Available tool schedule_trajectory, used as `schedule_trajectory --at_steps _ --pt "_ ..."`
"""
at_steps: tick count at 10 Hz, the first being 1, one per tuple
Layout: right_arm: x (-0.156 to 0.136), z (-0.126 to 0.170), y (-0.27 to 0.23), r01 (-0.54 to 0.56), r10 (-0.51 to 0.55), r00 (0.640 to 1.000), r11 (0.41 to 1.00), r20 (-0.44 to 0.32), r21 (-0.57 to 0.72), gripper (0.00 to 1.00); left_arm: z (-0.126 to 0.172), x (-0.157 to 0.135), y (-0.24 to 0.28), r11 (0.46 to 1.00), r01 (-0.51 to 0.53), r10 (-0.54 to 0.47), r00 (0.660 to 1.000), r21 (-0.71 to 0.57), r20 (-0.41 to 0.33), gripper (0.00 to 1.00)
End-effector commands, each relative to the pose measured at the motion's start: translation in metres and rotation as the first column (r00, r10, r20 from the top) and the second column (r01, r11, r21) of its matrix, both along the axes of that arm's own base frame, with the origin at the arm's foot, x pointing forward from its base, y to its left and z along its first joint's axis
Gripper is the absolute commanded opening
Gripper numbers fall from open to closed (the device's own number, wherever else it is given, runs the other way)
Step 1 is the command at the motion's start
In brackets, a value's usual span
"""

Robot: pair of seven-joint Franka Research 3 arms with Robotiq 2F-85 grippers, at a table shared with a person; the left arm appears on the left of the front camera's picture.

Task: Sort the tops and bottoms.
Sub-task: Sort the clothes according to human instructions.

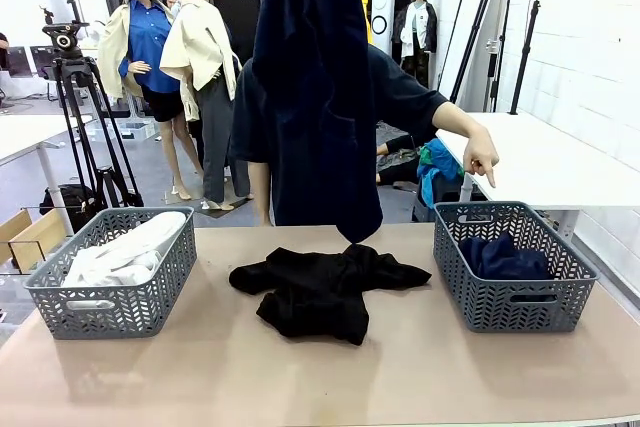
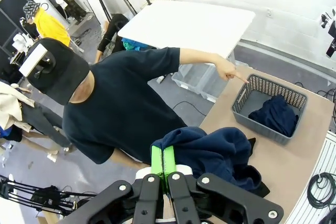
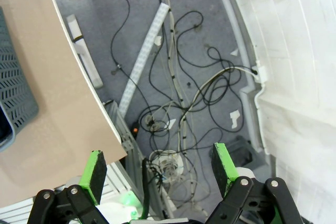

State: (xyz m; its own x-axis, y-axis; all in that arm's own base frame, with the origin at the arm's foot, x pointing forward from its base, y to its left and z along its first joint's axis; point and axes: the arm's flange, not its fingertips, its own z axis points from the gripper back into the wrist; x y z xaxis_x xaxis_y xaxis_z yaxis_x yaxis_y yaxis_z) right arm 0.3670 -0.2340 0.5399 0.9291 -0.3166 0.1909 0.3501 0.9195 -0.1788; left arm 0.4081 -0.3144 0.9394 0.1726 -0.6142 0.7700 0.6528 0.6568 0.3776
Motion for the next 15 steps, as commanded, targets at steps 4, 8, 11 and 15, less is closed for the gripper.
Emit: schedule_trajectory --at_steps 4,8,11,15 --pt "0.002 0.0 0.0 -0.002 0.002 1.0 1.0 -0.002 -0.005 1.0 0.002 -0.005 0.001 1.0 -0.003 0.003 1.0 -0.006 0.008 0.0" --pt "0.002 0.0 0.0 -0.002 0.002 1.0 1.0 -0.002 -0.005 1.0 0.019 0.047 -0.077 0.979 0.162 -0.149 0.982 -0.124 0.114 0.0" --pt "0.002 0.0 0.0 -0.002 0.002 1.0 1.0 -0.002 -0.005 1.0 0.031 0.113 -0.179 0.951 0.283 -0.268 0.955 -0.124 0.126 0.0" --pt "0.002 0.0 0.0 -0.002 0.002 1.0 1.0 -0.002 -0.005 1.0 0.065 0.151 -0.283 0.929 0.328 -0.284 0.93 -0.174 0.235 0.0"
